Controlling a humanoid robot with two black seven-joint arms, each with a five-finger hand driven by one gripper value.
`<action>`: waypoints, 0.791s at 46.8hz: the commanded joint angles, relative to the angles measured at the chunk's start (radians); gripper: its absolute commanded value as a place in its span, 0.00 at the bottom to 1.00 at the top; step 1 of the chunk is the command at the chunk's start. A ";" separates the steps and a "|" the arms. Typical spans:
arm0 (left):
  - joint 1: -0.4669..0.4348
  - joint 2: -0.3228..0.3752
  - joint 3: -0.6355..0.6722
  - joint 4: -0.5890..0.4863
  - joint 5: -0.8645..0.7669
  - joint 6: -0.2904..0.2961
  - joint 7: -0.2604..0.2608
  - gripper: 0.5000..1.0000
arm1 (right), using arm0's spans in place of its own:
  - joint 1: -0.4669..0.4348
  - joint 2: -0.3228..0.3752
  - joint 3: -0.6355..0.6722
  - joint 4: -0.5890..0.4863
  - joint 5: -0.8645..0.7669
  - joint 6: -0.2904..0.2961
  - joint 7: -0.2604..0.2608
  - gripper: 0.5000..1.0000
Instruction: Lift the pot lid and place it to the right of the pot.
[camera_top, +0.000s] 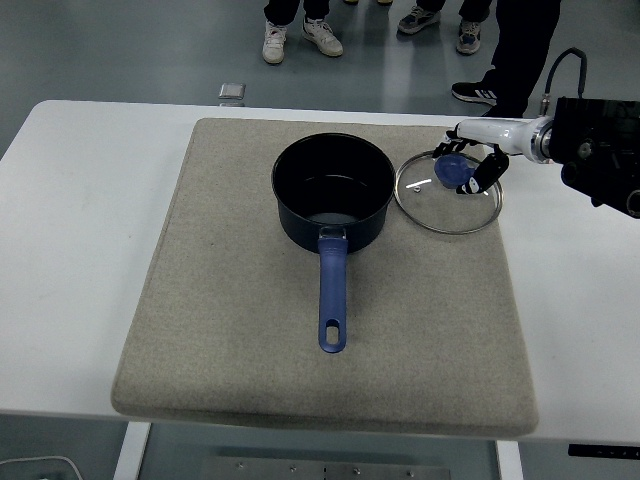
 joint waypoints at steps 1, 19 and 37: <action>0.000 0.000 -0.001 0.000 0.000 0.000 0.000 1.00 | 0.010 -0.003 0.000 0.002 0.007 0.009 0.000 0.80; 0.000 0.000 -0.001 0.000 0.000 0.000 0.000 1.00 | -0.005 -0.023 0.210 0.002 0.140 0.178 0.006 0.80; 0.000 0.000 0.001 0.000 0.000 0.000 0.000 1.00 | -0.056 -0.020 0.356 -0.035 0.504 0.196 -0.003 0.80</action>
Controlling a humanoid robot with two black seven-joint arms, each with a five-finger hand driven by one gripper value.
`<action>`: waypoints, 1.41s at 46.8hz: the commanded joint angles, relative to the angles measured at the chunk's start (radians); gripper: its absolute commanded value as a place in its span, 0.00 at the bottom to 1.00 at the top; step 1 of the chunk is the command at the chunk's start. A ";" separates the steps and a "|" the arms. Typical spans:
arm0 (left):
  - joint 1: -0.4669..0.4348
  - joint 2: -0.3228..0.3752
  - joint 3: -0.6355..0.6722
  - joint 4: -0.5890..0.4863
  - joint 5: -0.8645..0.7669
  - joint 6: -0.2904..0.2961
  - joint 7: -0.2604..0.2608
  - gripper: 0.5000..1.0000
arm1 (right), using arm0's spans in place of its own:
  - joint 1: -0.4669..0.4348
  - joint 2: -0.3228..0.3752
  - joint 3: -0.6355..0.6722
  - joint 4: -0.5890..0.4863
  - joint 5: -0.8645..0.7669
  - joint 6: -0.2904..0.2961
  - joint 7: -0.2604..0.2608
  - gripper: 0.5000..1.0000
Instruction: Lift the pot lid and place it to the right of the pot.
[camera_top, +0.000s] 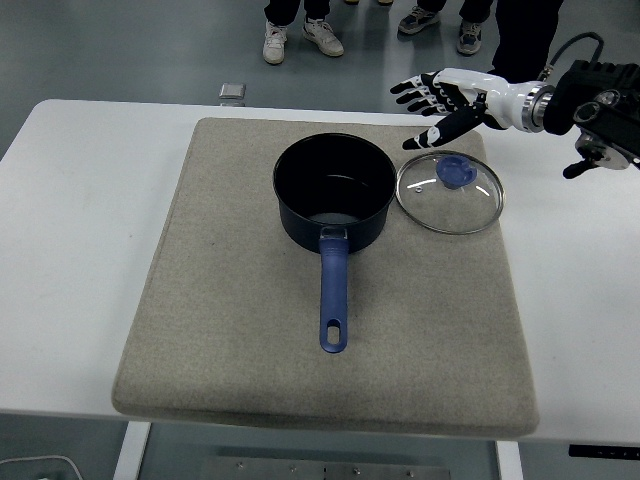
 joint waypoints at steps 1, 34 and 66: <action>0.000 0.000 -0.001 0.000 0.000 0.000 0.000 1.00 | -0.005 0.002 0.005 -0.004 0.102 0.004 -0.001 0.80; 0.000 0.000 0.000 0.000 0.000 0.000 0.000 1.00 | -0.165 0.020 0.276 -0.052 0.656 0.056 -0.070 0.80; 0.000 0.000 0.000 0.000 0.000 -0.001 0.000 1.00 | -0.254 0.026 0.347 -0.050 0.681 0.042 -0.065 0.81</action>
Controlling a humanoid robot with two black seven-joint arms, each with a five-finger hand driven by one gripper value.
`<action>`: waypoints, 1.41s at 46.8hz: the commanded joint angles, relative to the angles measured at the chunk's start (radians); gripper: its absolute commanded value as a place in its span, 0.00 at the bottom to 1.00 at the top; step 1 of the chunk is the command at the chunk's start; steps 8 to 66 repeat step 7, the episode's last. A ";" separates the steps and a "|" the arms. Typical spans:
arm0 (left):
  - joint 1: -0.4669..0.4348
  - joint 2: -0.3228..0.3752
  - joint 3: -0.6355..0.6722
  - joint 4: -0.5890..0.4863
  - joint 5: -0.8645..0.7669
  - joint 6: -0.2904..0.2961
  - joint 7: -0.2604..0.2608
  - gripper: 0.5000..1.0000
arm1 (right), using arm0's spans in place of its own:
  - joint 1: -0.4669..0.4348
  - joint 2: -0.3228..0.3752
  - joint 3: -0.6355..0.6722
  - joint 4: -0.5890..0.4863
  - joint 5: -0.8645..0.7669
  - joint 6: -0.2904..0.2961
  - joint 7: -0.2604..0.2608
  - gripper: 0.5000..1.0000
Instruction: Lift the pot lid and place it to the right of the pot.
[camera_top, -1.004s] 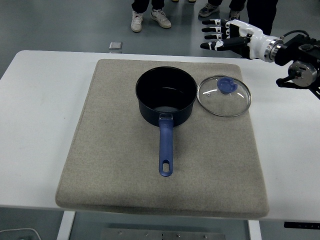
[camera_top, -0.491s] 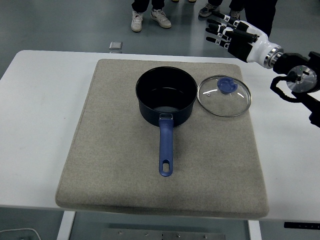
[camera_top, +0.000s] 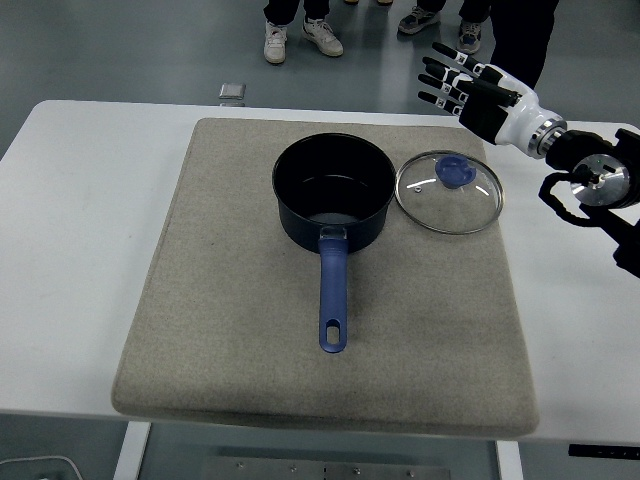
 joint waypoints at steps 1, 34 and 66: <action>0.000 0.000 0.001 0.000 0.000 0.000 0.000 1.00 | 0.000 0.000 0.001 0.000 0.001 -0.002 0.000 0.81; 0.000 0.000 0.001 0.000 0.000 0.000 0.000 1.00 | 0.000 0.000 0.001 0.002 0.001 -0.002 0.000 0.81; 0.000 0.000 0.001 0.000 0.000 0.000 0.000 1.00 | 0.000 0.000 0.001 0.002 0.001 -0.002 0.000 0.81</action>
